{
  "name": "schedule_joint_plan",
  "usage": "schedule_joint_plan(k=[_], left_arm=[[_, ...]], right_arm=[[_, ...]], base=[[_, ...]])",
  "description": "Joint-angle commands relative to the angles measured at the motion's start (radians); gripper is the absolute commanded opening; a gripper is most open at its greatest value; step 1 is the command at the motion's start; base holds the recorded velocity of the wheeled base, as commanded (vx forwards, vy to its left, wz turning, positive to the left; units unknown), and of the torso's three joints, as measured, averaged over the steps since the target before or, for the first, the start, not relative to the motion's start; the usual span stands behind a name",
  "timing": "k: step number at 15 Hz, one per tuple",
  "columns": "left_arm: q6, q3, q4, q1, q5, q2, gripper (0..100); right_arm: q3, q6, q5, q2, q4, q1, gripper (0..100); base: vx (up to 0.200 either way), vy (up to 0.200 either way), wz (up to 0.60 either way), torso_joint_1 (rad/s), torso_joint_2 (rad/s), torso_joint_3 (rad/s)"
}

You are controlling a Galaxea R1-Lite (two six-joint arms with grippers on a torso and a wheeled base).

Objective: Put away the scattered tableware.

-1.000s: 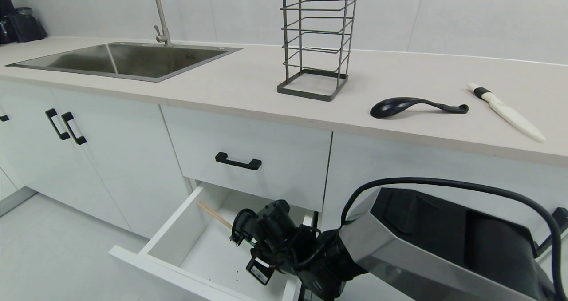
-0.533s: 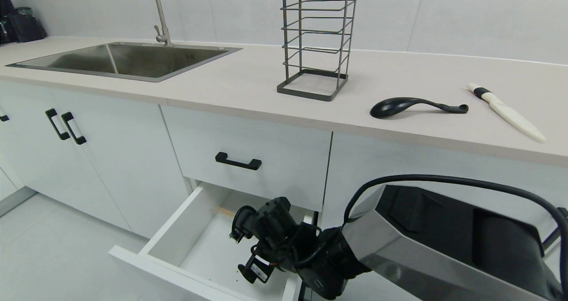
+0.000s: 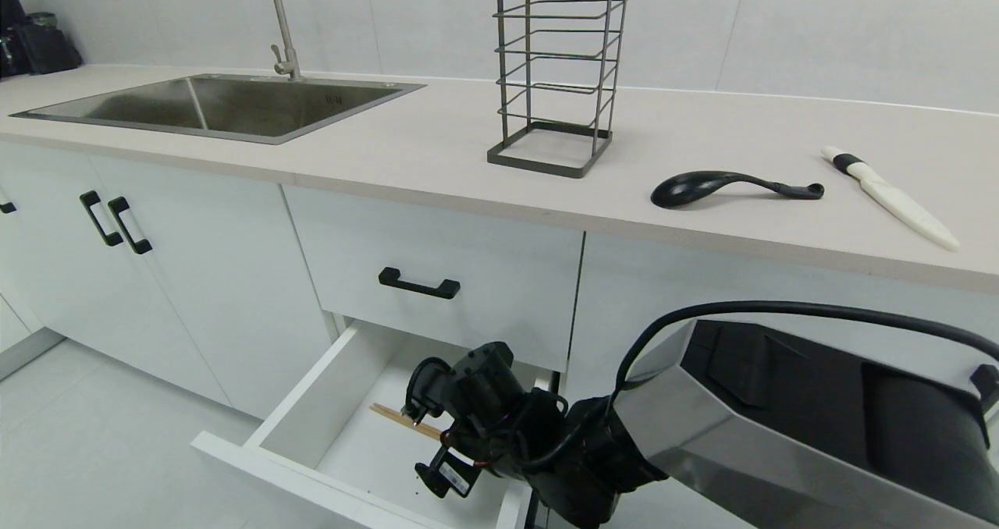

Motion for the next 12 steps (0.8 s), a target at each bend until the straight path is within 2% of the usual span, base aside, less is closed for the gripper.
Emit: schedule_joint_plan(k=[1,12], left_arm=[[0.000,0.000,0.000,0.000,0.000,0.001,100],[0.000,0.000,0.000,0.000,0.000,0.001,100]], right_arm=[[0.003,0.001,0.000,-0.048,-0.002,0.010,100],[0.142,0.015,-0.003,-0.293,-0.046,0.067,100]], base=[[0.000,0.000,0.00,0.000,0.00,0.000],[0.000,0.000,0.00,0.000,0.00,0.000]])
